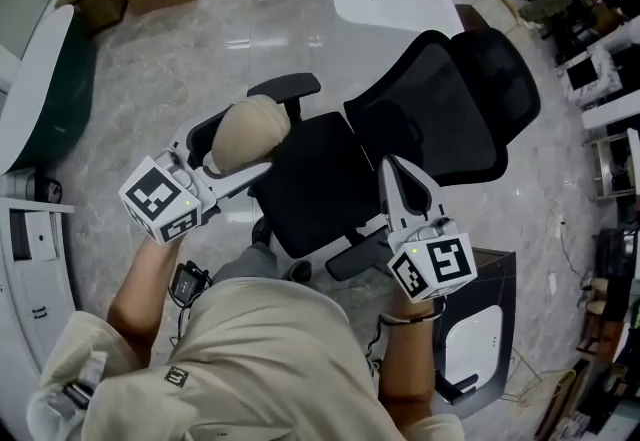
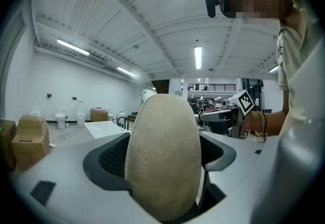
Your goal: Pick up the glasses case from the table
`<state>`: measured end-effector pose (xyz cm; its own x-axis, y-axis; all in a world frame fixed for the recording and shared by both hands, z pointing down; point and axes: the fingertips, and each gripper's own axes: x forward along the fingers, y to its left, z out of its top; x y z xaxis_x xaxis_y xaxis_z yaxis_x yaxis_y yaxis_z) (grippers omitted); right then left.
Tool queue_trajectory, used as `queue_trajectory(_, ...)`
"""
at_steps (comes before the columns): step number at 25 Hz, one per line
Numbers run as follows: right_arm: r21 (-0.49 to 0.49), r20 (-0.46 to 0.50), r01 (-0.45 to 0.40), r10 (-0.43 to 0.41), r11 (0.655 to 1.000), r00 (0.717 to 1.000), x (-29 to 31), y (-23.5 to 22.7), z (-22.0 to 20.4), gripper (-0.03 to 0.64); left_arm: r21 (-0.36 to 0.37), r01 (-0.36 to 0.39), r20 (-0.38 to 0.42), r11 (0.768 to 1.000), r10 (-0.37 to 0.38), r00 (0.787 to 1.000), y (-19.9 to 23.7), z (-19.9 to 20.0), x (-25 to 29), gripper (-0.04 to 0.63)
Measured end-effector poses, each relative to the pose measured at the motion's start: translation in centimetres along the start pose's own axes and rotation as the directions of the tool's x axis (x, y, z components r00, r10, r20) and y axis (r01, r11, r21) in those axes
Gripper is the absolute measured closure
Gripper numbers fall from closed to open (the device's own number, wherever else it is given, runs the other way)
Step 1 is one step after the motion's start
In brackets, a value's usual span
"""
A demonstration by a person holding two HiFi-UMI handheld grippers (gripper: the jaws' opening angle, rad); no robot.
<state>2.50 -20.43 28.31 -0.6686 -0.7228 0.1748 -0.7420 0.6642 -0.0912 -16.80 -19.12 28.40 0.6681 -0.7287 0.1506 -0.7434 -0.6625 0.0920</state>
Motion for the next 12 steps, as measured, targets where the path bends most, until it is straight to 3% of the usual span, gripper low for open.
queue_trajectory(12, -0.013, -0.013, -0.032, 0.032, 0.999, 0.999, 0.1, 1.9, 1.5, 0.595, 0.037, -0.047, 0.073, 0.998, 0.044, 0.996, -0.3, 4.2, -3.9, 0.183)
